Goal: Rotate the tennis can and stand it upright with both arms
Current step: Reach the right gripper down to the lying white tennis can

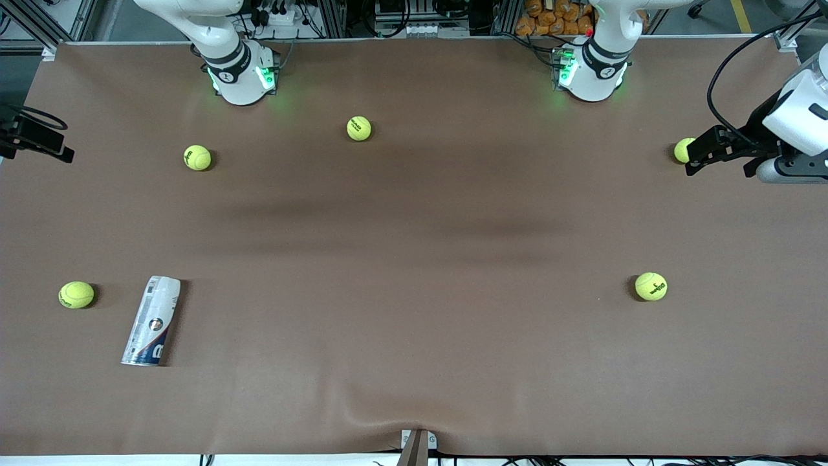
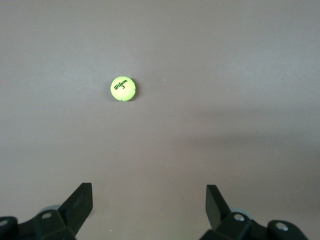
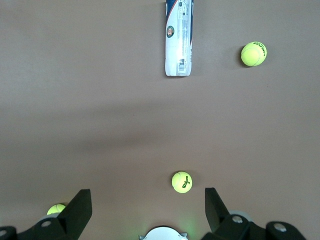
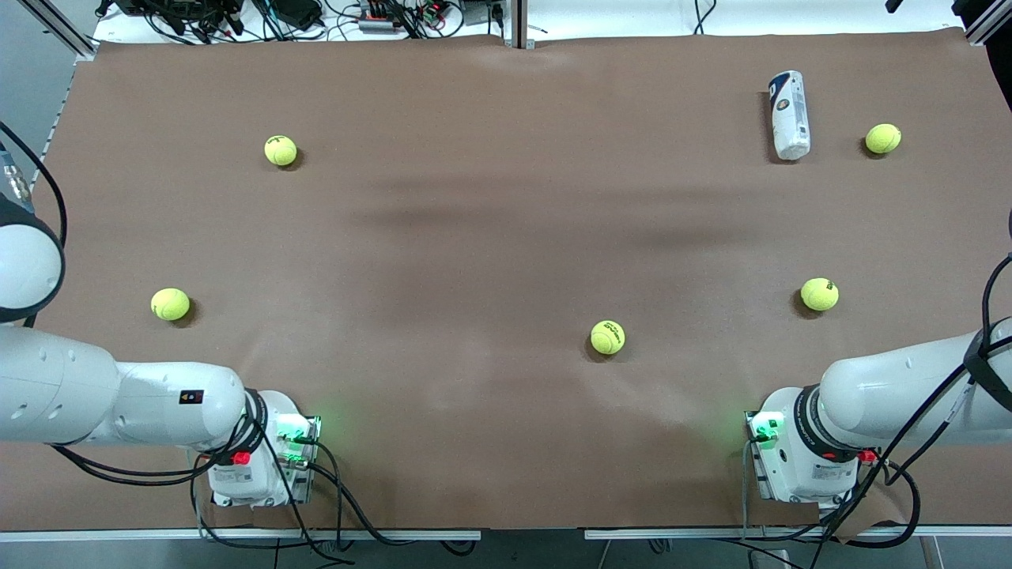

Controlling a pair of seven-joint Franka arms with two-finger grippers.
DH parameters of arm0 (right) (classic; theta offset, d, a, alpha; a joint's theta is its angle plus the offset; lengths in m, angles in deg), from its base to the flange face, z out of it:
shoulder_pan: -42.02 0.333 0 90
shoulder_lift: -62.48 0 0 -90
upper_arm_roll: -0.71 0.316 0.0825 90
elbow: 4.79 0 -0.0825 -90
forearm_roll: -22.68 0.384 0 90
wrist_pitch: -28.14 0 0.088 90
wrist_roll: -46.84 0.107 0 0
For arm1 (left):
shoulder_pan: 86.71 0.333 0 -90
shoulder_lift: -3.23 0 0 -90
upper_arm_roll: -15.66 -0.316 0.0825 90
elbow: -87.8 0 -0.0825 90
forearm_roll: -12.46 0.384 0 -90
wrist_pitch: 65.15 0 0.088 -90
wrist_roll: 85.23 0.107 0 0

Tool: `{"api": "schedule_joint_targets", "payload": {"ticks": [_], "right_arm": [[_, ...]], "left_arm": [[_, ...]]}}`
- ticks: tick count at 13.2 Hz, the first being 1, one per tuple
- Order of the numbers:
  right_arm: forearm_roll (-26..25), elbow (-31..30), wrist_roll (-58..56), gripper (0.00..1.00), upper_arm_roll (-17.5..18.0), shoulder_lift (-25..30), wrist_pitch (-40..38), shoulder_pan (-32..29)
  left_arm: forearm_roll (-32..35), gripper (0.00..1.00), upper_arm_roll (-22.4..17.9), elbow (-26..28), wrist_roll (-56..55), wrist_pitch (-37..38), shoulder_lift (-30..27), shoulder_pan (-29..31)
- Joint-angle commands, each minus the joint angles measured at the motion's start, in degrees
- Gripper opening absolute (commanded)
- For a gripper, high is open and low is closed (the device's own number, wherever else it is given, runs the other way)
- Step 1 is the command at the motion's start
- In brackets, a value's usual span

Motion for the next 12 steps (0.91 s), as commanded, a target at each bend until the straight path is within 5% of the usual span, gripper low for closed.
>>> {"api": "schedule_joint_targets", "payload": {"ticks": [1,12], "right_arm": [[1.01,-1.37,-0.41,1.00,0.06,1.01,0.61,0.11],[0.92,-1.63,-0.58,1.00,0.06,-2.24,3.51,0.02]], "left_arm": [[-0.85,1.00,-0.13,0.36,0.14,0.69,-0.94,0.08],[-0.76,1.00,-0.22,0.27,0.40,0.69,-0.77,-0.01]]}}
